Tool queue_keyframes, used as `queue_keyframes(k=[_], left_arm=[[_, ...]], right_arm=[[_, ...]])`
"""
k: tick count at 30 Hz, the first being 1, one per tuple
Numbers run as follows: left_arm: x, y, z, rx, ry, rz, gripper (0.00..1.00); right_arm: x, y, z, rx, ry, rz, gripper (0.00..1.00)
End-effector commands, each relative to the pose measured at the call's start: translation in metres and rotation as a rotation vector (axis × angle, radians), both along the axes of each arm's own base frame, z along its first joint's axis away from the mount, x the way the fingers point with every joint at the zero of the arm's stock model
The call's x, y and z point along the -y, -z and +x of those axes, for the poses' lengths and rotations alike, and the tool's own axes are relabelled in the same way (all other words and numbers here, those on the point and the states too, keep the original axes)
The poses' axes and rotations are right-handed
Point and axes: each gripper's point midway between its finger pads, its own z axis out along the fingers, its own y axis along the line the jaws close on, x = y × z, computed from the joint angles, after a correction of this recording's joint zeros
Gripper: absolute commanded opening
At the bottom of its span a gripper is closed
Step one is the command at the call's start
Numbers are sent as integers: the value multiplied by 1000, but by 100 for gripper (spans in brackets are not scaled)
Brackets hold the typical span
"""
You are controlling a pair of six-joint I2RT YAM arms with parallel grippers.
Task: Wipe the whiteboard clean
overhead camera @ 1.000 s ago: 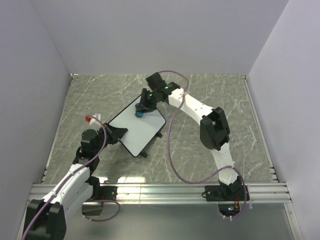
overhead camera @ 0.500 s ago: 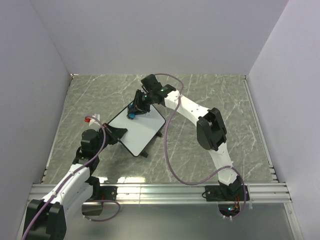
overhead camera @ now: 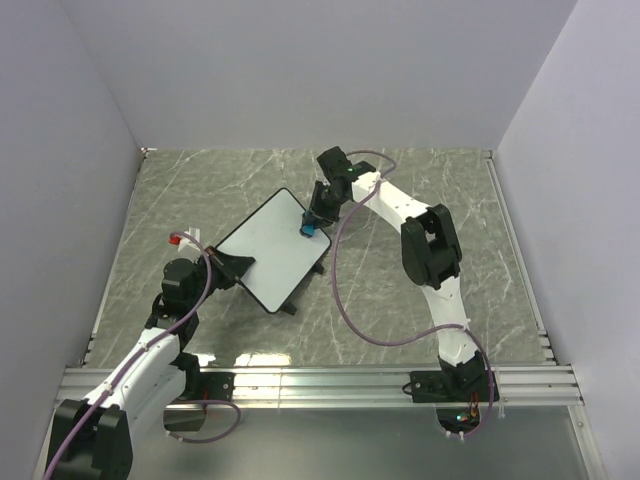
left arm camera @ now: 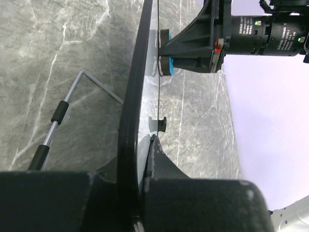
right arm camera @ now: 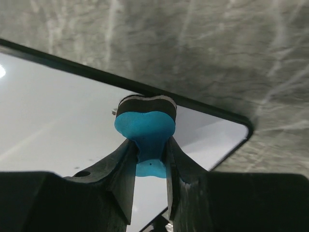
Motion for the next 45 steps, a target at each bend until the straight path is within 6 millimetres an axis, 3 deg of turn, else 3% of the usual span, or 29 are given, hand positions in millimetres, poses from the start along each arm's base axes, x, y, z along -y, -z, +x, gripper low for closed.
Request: queue_keyframes(k=[1, 4, 8, 11, 15, 19, 22, 25, 29, 34, 36, 38, 42, 45], left_arm=[[5, 60, -37, -188, 116, 118, 0], [5, 60, -38, -188, 119, 118, 0], [6, 60, -38, -185, 123, 118, 0], [6, 60, -38, -186, 122, 117, 0], [6, 60, -38, -188, 122, 117, 0], [6, 60, -38, -185, 124, 118, 0], [6, 59, -38, -184, 126, 117, 0], [6, 60, -39, -188, 124, 117, 0], [7, 60, -39, -185, 129, 117, 0], [8, 61, -39, -188, 133, 116, 0], [8, 59, -39, -183, 136, 116, 0], [8, 60, -40, -186, 138, 116, 0], [9, 60, -39, -184, 142, 118, 0], [10, 60, -40, -185, 147, 118, 0]], right_arm=[[32, 60, -27, -75, -27, -245, 0], [33, 58, -32, -73, -31, -250, 0], [19, 46, -41, -53, -52, -220, 0], [-7, 23, -43, -4, -72, -146, 0], [-56, -16, -45, 81, -139, -78, 0], [-89, -36, -50, 102, -180, -26, 0], [-99, -42, -51, 93, -168, 23, 0], [-98, -40, -52, 94, -169, 18, 0], [-81, -29, -48, 71, -148, -18, 0], [-33, 7, -41, 33, -94, -127, 0], [-13, 22, -47, 8, -98, -176, 0], [1, 21, -45, 35, -105, -210, 0], [-8, 9, -55, 104, -194, -253, 0], [-32, -8, -71, 143, -261, -236, 0]])
